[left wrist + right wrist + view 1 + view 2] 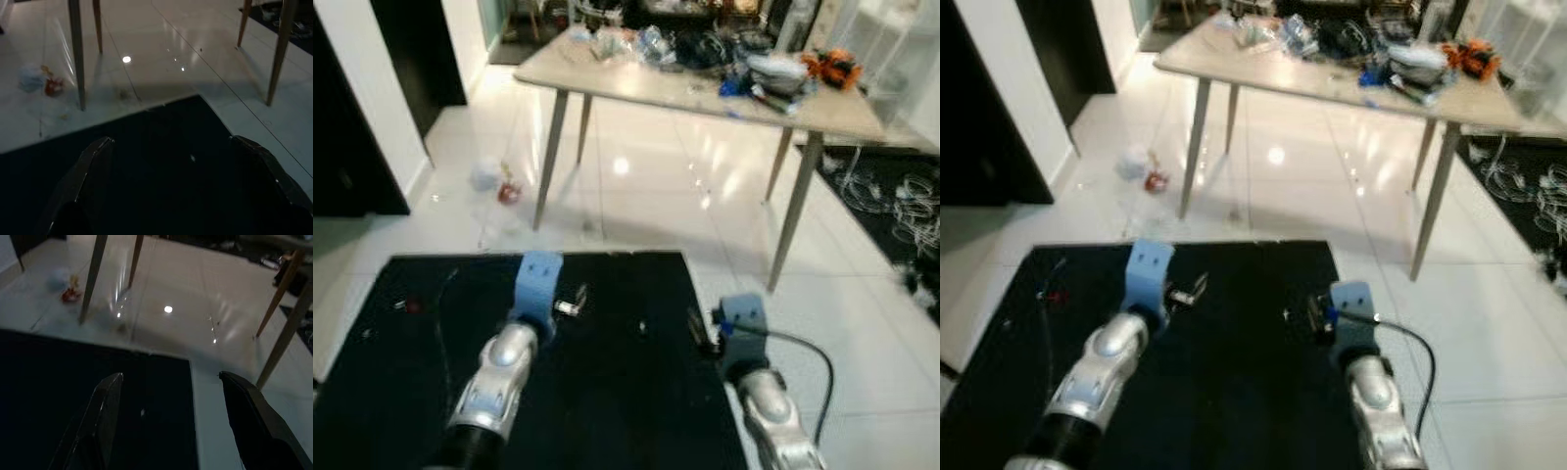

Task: Picking trash to rubbish bin

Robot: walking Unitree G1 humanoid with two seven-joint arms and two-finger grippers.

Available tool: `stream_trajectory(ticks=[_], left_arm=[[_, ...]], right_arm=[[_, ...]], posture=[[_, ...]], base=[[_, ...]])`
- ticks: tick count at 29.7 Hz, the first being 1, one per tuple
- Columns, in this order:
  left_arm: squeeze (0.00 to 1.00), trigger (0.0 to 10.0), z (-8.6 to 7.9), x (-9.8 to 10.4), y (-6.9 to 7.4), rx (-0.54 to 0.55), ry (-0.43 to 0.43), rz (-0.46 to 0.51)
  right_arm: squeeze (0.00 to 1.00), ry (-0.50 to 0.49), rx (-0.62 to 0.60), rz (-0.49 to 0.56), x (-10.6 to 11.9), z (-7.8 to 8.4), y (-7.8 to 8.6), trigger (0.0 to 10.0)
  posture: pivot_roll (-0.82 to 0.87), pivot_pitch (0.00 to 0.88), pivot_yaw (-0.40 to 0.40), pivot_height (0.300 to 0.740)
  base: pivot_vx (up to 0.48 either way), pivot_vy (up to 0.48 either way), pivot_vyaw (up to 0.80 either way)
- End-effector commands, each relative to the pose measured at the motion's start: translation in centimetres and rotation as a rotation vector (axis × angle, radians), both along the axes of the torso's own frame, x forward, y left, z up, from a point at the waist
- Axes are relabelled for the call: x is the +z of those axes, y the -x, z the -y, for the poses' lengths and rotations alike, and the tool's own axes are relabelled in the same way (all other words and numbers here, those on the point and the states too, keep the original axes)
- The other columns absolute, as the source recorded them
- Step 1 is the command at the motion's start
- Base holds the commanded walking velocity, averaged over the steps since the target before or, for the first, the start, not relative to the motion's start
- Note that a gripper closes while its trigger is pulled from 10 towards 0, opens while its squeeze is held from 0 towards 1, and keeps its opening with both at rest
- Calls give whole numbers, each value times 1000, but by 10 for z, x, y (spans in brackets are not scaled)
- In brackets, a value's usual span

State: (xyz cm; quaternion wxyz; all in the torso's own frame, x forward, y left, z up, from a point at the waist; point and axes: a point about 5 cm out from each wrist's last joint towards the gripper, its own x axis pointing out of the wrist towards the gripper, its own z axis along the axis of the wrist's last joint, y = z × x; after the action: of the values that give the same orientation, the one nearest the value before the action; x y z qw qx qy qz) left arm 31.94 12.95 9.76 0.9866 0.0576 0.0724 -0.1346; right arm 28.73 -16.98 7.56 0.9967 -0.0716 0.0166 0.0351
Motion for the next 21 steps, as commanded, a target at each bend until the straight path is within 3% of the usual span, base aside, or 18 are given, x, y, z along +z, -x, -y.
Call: stream_trajectory(ticks=[1, 6, 12, 21], left_arm=[[0, 10000, -5, -5, 3, 13, -14, -19], [0, 10000, -6, -3, 2, 19, -18, -14], [0, 10000, -5, -3, 2, 14, -18, -14], [0, 10000, -4, -3, 2, 12, -19, -16]], right_arm=[[0, 2, -4, -36, -8, -2, 4, 10000], [0, -12, -29, -36, -8, 2, 3, 10000], [0, -12, -54, -35, -7, 6, 3, 10000], [0, -1, -56, -32, -7, 6, 3, 10000]], posture=[[-84, 85, -22, 740], [-84, 85, -20, 740], [-88, 85, -16, 740], [-92, 88, -15, 740]], base=[[424, 0, 0], [427, 0, 0], [428, 0, -717], [427, 0, 0]])
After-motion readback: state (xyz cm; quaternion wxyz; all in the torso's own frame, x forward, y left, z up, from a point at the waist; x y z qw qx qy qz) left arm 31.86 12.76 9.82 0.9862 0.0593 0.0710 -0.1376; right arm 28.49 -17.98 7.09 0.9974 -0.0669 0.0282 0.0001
